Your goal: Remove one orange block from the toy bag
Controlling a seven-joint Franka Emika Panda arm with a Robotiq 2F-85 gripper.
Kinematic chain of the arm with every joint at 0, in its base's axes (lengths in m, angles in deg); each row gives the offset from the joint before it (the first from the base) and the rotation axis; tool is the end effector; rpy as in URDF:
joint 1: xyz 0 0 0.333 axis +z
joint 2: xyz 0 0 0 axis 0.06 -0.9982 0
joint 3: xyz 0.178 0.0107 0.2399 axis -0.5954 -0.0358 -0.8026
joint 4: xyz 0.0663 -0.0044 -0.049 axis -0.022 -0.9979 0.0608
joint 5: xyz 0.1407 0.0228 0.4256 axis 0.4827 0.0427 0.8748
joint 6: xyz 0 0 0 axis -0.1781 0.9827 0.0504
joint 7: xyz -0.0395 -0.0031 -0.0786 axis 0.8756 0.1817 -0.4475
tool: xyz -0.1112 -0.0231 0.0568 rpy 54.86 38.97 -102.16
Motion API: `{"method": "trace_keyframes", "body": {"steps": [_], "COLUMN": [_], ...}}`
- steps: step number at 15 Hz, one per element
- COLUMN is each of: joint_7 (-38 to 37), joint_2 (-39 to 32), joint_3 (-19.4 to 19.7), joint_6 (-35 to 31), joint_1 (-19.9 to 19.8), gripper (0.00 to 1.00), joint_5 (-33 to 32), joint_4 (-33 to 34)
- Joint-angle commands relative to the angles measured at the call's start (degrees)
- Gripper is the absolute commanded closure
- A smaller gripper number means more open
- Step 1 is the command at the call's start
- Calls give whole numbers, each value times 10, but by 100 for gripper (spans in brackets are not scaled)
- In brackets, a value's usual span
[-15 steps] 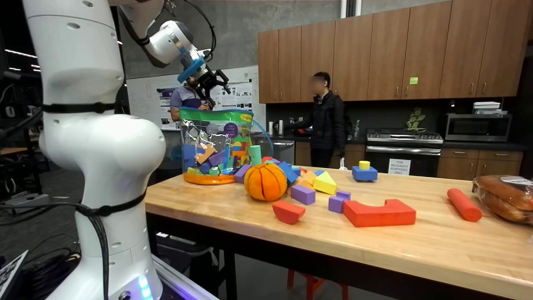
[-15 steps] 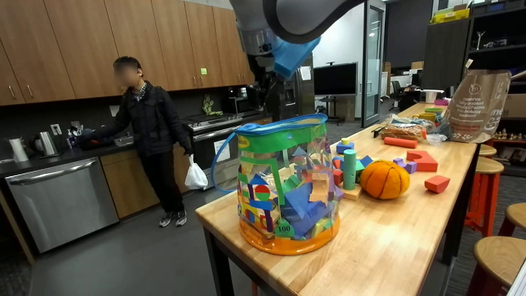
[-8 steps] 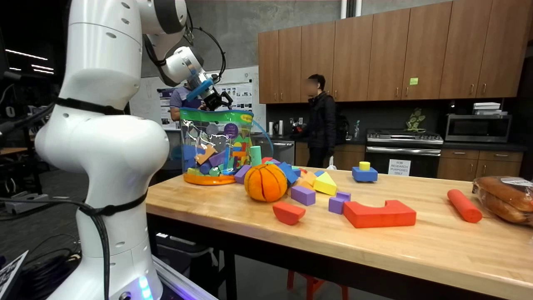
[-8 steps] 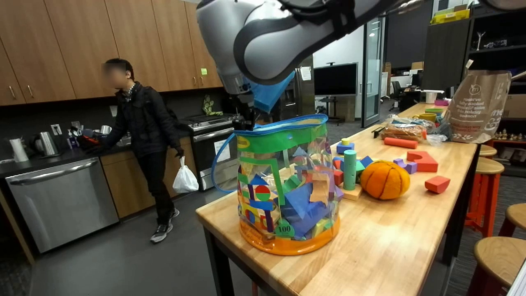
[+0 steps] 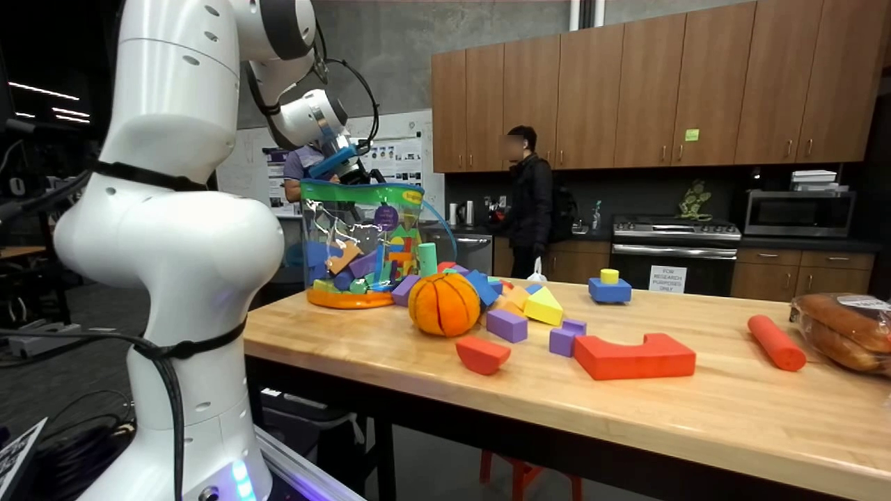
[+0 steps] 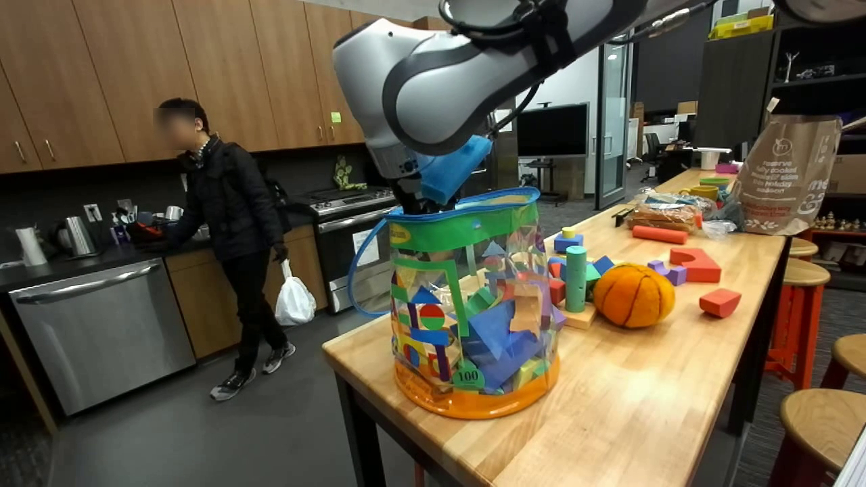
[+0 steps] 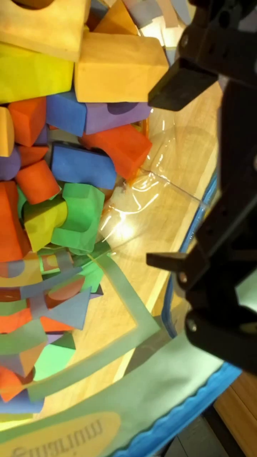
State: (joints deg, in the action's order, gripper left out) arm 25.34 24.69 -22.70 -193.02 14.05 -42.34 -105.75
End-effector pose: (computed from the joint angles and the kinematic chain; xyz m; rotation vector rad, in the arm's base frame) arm 0.5823 0.3282 0.4158 2.6881 0.4677 0.2000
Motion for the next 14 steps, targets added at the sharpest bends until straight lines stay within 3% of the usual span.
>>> {"method": "trace_keyframes", "body": {"steps": [1, 5, 8, 9, 14], "joint_7": [1, -4, -14, -3, -4], "joint_2": [43, 65, 96, 52, 63], "joint_3": [15, 15, 11, 13, 10], "joint_6": [-22, -56, -84, -65, -67], "joint_1": [1, 4, 10, 8, 7], "gripper": [0, 0, 0, 0, 0], "joint_5": [59, 88, 67, 73, 70], "joint_4": [-51, -84, -105, -69, -71]}}
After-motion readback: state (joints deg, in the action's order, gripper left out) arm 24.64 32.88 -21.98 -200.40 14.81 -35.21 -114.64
